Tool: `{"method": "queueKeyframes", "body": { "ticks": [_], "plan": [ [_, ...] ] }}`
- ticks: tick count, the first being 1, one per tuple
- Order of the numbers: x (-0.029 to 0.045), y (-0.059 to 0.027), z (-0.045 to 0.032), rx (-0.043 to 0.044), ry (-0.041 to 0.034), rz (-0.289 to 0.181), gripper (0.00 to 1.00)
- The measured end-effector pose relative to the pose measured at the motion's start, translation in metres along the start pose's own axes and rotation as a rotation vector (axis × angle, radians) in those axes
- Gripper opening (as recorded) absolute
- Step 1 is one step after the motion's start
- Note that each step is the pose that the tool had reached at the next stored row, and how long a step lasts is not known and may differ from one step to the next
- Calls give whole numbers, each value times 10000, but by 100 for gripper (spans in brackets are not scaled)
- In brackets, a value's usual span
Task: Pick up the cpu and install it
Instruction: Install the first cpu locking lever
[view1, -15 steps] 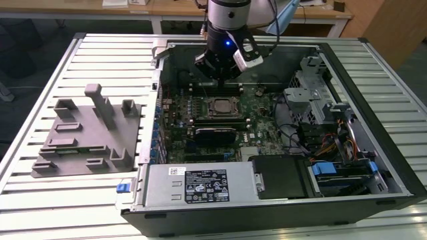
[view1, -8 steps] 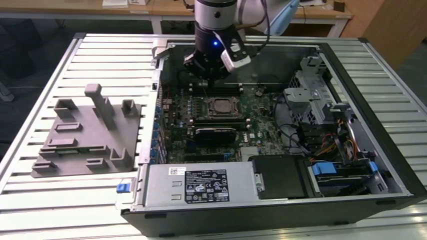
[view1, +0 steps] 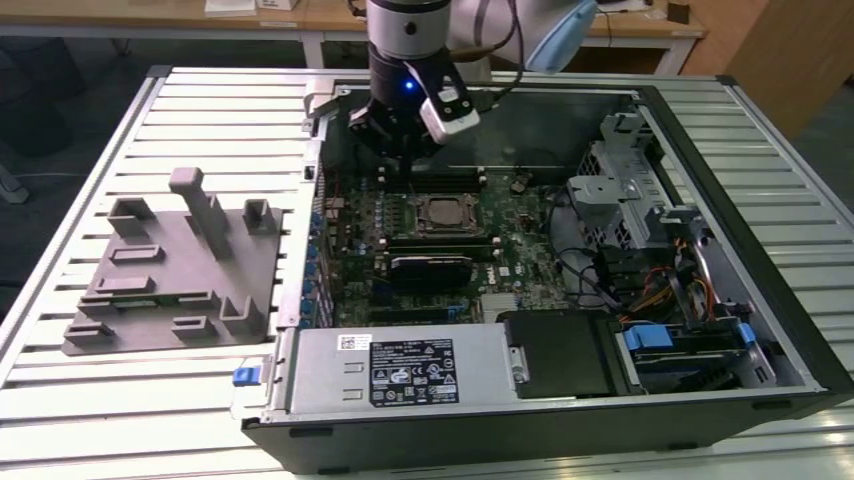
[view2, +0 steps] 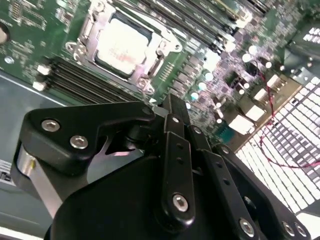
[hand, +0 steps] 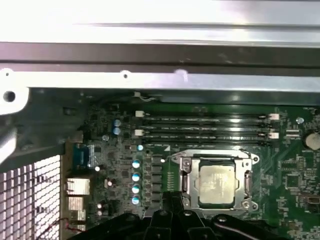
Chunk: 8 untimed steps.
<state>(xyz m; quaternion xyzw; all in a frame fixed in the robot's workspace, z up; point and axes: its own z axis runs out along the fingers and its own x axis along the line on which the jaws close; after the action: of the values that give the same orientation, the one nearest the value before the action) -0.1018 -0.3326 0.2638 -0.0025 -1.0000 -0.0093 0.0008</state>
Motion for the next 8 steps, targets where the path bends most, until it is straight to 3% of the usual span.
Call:
{"method": "queueKeyframes", "body": {
  "ticks": [5,8],
  "plan": [
    [64,18,15,-8,2,-87,11],
    [87,74,21,-10,2,-108,11]
  ]
}}
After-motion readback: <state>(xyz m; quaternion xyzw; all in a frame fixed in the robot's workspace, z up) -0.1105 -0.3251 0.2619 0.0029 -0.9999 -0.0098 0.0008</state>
